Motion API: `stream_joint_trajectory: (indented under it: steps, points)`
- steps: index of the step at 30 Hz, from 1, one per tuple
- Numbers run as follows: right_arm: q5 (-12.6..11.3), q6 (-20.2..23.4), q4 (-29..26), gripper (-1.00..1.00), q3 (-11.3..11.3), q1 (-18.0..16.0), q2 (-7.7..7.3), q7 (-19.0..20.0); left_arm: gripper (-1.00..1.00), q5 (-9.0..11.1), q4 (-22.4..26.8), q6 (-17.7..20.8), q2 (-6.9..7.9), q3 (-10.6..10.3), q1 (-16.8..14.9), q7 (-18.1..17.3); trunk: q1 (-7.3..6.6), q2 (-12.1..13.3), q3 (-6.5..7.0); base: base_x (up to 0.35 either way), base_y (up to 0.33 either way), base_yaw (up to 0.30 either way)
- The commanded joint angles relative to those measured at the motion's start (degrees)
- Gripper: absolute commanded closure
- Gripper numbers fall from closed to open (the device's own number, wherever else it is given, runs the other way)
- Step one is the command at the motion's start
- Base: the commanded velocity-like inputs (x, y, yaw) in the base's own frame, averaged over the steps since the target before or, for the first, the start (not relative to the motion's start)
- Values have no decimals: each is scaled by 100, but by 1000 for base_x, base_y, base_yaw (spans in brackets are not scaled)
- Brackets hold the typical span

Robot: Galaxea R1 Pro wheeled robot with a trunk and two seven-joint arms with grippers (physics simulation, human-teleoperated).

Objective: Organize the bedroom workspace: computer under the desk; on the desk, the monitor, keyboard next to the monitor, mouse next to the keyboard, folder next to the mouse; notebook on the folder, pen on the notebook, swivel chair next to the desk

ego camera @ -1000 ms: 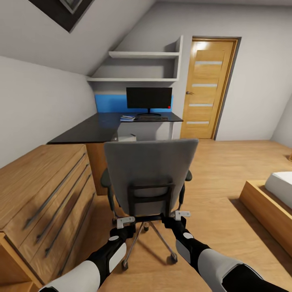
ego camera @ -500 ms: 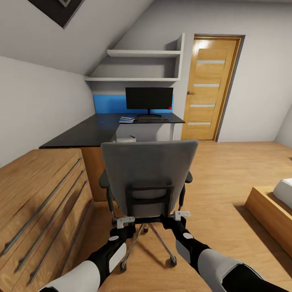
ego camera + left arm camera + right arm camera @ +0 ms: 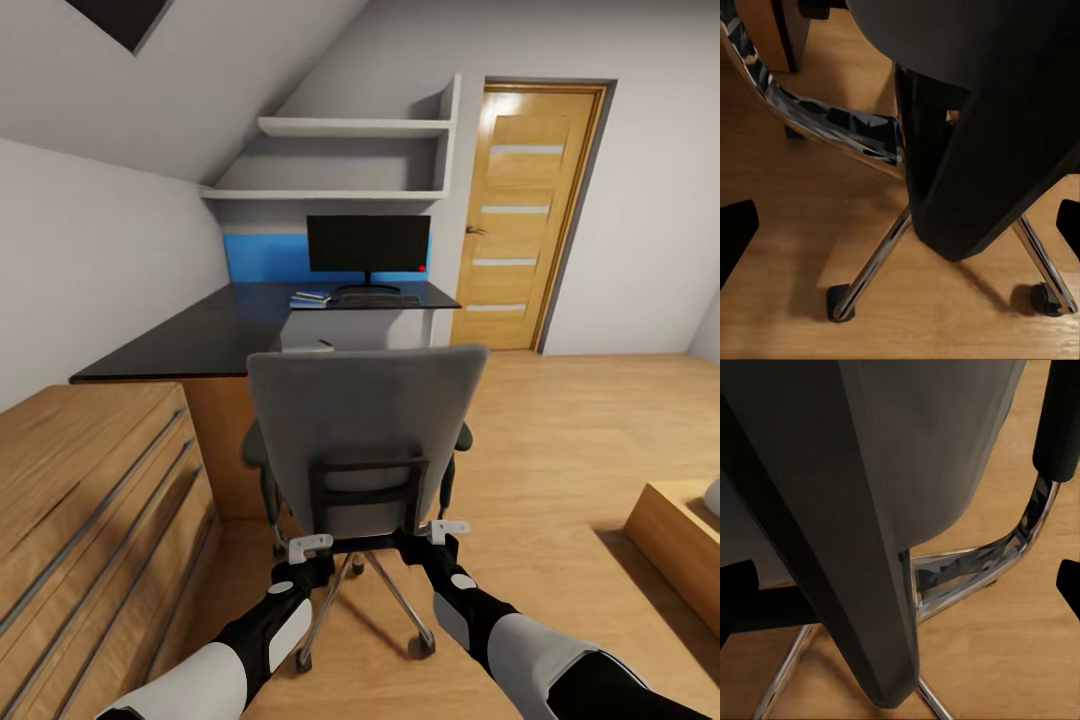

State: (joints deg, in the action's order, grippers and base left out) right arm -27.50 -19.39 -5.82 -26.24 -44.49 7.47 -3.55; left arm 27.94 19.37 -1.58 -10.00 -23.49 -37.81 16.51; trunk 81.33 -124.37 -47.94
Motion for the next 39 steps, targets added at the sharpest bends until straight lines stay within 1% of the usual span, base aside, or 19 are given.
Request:
stream_joint_trajectory:
  steps: [1,11,15,22,27,39]
  points:
    - [-45,-21,1,-100,31,-7,0,-40,-100,1,1,-17,0,-15,-7,48,2,-2,-5,320,0,0]
    - [-45,-21,1,-100,31,-7,-7,-40,-100,5,-2,-17,0,-15,-7,46,2,-2,-4,320,0,-2]
    - [-45,-23,1,-100,31,-7,-4,-40,-100,9,-2,-17,0,-15,-7,46,2,-2,6,320,0,-85]
    - [-44,-123,1,-100,31,-7,-1,-40,-100,10,-3,-17,0,-15,-7,47,2,-2,15,320,0,-35]
    - [87,-143,1,-100,31,-1,0,-40,-100,10,0,-17,0,-15,-7,47,2,-2,37,320,0,-128]
    - [104,-144,1,-100,31,-1,0,-40,-100,10,1,-17,0,-15,-7,47,2,-2,51,320,0,-65]
